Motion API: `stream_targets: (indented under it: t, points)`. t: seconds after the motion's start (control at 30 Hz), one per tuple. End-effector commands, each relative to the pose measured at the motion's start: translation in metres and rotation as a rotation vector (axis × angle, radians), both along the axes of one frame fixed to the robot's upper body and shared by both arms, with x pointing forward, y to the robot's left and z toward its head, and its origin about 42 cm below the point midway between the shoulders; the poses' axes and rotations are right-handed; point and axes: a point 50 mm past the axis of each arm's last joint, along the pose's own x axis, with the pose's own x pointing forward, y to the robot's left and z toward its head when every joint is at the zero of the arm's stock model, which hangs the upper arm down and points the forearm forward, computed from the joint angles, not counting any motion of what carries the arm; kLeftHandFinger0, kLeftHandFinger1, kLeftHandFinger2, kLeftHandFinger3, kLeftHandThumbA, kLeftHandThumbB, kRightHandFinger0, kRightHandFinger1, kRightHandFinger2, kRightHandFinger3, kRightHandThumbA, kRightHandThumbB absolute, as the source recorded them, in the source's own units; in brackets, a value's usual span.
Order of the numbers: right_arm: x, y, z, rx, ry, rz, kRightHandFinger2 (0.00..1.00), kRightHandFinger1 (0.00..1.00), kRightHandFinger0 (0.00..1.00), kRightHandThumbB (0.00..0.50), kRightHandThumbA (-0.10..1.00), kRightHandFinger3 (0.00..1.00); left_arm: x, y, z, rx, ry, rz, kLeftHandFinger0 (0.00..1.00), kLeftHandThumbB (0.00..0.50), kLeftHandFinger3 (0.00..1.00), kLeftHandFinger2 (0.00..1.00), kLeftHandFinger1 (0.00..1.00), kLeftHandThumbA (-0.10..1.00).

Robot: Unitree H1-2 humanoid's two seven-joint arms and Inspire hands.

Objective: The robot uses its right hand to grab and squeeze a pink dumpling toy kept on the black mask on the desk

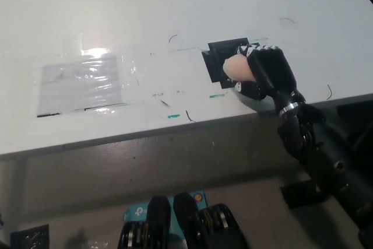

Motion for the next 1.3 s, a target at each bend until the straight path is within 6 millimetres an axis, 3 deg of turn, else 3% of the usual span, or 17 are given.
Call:
stream_targets:
  t: [0.0, 0.27, 0.33, 0.5, 0.53, 0.63, 0.7, 0.77, 0.8, 0.83, 0.87, 0.9, 0.97, 1.0, 1.03, 1.17, 1.27]
  points:
    - [0.008, 0.004, 0.047, 0.056, -0.233, 0.045, 0.41, 0.16, 0.0, 0.291, -0.1, 0.25, 0.008, 0.013, 0.022, 0.034, -0.075, -0.022, 0.0, 0.5, 0.12, 0.11, 0.01, 0.99]
    - [0.008, 0.007, 0.046, 0.059, -0.25, 0.037, 0.43, 0.17, 0.0, 0.342, -0.1, 0.27, 0.01, 0.014, 0.022, 0.024, -0.076, -0.022, 0.0, 0.5, 0.08, 0.09, 0.01, 0.99]
    - [0.009, 0.006, 0.045, 0.075, -0.226, 0.031, 0.48, 0.21, 0.0, 0.311, -0.1, 0.3, 0.009, 0.013, 0.022, 0.028, -0.076, -0.026, 0.0, 0.5, 0.11, 0.13, 0.03, 1.0]
    - [0.012, 0.004, 0.04, 0.056, -0.092, 0.068, 0.65, 0.34, 0.0, 0.133, -0.1, 0.42, 0.01, 0.013, 0.024, 0.035, -0.068, -0.02, 0.0, 0.5, 0.11, 0.12, 0.02, 1.0]
    - [0.014, 0.003, 0.036, 0.034, -0.042, 0.059, 0.7, 0.35, 0.0, 0.137, -0.1, 0.46, 0.01, 0.013, 0.024, 0.041, -0.069, -0.025, 0.0, 0.5, 0.11, 0.13, 0.03, 1.0]
    - [0.015, 0.002, 0.032, 0.002, 0.046, 0.052, 0.74, 0.37, 0.0, 0.002, -0.1, 0.49, 0.011, 0.014, 0.023, 0.038, -0.07, -0.021, 0.0, 0.5, 0.1, 0.11, 0.02, 1.0]
    - [0.016, 0.004, 0.031, -0.021, 0.106, 0.038, 0.83, 0.44, 0.04, 0.0, -0.1, 0.64, 0.01, 0.013, 0.024, 0.037, -0.078, -0.025, 0.0, 0.5, 0.09, 0.1, 0.01, 1.0]
    - [0.016, 0.004, 0.031, -0.023, 0.123, 0.034, 0.7, 0.38, 0.0, 0.0, -0.1, 0.62, 0.01, 0.013, 0.024, 0.038, -0.078, -0.025, 0.0, 0.5, 0.09, 0.1, 0.01, 1.0]
    - [0.016, 0.005, 0.03, -0.014, 0.134, 0.04, 0.68, 0.38, 0.01, 0.0, -0.1, 0.75, 0.01, 0.013, 0.024, 0.034, -0.08, -0.026, 0.0, 0.5, 0.09, 0.1, 0.01, 1.0]
    - [0.016, 0.005, 0.03, -0.041, 0.158, 0.032, 0.81, 0.52, 0.19, 0.0, -0.1, 1.0, 0.01, 0.013, 0.024, 0.033, -0.078, -0.029, 0.0, 0.5, 0.1, 0.11, 0.02, 1.0]
    - [0.016, 0.004, 0.03, -0.09, 0.171, 0.029, 1.0, 1.0, 0.67, 0.064, 0.11, 1.0, 0.011, 0.014, 0.024, 0.033, -0.075, -0.024, 0.0, 0.5, 0.1, 0.12, 0.03, 0.99]
    - [0.015, 0.004, 0.03, -0.094, 0.174, 0.029, 1.0, 1.0, 0.75, 0.037, 0.2, 1.0, 0.011, 0.014, 0.024, 0.033, -0.075, -0.023, 0.0, 0.5, 0.1, 0.12, 0.03, 0.99]
    - [0.015, 0.004, 0.03, -0.112, 0.194, 0.03, 1.0, 1.0, 1.0, 0.078, 0.36, 1.0, 0.012, 0.014, 0.024, 0.036, -0.079, -0.026, 0.0, 0.5, 0.11, 0.12, 0.03, 0.99]
    - [0.015, 0.004, 0.031, -0.134, 0.21, 0.015, 1.0, 1.0, 1.0, 0.257, 0.58, 1.0, 0.012, 0.013, 0.024, 0.043, -0.077, -0.025, 0.0, 0.5, 0.09, 0.11, 0.02, 1.0]
    - [0.014, 0.004, 0.031, -0.138, 0.205, 0.009, 1.0, 1.0, 1.0, 0.331, 0.65, 1.0, 0.012, 0.013, 0.024, 0.042, -0.079, -0.026, 0.0, 0.5, 0.09, 0.11, 0.02, 1.0]
    - [0.012, 0.004, 0.031, -0.206, 0.183, -0.018, 1.0, 1.0, 1.0, 0.485, 0.82, 1.0, 0.011, 0.014, 0.022, 0.033, -0.079, -0.031, 0.0, 0.5, 0.09, 0.11, 0.02, 0.99]
    - [0.01, 0.005, 0.032, -0.221, 0.171, -0.027, 1.0, 1.0, 1.0, 0.5, 0.88, 1.0, 0.01, 0.014, 0.022, 0.031, -0.076, -0.026, 0.0, 0.5, 0.09, 0.11, 0.03, 0.99]
